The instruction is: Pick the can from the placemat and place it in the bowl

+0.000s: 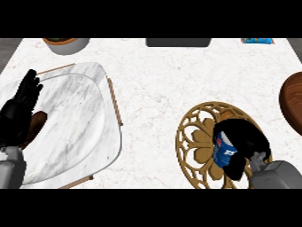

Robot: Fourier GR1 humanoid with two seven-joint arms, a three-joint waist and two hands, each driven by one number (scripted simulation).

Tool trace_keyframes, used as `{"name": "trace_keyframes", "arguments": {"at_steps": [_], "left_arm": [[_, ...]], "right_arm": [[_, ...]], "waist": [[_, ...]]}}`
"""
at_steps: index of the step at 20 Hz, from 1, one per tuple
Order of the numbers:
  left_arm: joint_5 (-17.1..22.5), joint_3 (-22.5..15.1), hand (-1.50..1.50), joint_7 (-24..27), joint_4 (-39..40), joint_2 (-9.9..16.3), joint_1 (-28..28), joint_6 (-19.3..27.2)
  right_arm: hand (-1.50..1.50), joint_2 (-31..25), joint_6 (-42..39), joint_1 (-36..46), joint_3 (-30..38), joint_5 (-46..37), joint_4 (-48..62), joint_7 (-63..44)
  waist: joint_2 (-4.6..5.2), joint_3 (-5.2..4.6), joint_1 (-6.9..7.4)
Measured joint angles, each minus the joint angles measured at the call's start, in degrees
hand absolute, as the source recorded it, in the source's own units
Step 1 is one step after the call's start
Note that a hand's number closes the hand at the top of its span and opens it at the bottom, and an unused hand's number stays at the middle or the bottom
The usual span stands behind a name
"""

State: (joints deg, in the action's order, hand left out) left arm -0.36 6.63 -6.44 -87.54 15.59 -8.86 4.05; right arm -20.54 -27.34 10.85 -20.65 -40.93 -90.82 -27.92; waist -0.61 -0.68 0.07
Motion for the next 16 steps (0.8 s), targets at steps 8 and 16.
{"name": "trace_keyframes", "arguments": {"at_steps": [8, 16], "left_arm": [[0.07, -0.27, 0.0, -0.3, -0.37, -0.22, -0.44, -0.73], [-0.36, -0.59, 0.0, -0.67, -0.13, -0.63, -1.25, -0.67]], "right_arm": [[1.5, 4.96, 8.92, 8.9, 13.34, -2.61, 12.32, -13.1], [1.5, 4.91, 21.47, 23.77, 18.98, -12.37, 28.2, -22.64]], "waist": [[1.05, 0.42, 1.62], [1.11, 0.67, 1.78]]}}
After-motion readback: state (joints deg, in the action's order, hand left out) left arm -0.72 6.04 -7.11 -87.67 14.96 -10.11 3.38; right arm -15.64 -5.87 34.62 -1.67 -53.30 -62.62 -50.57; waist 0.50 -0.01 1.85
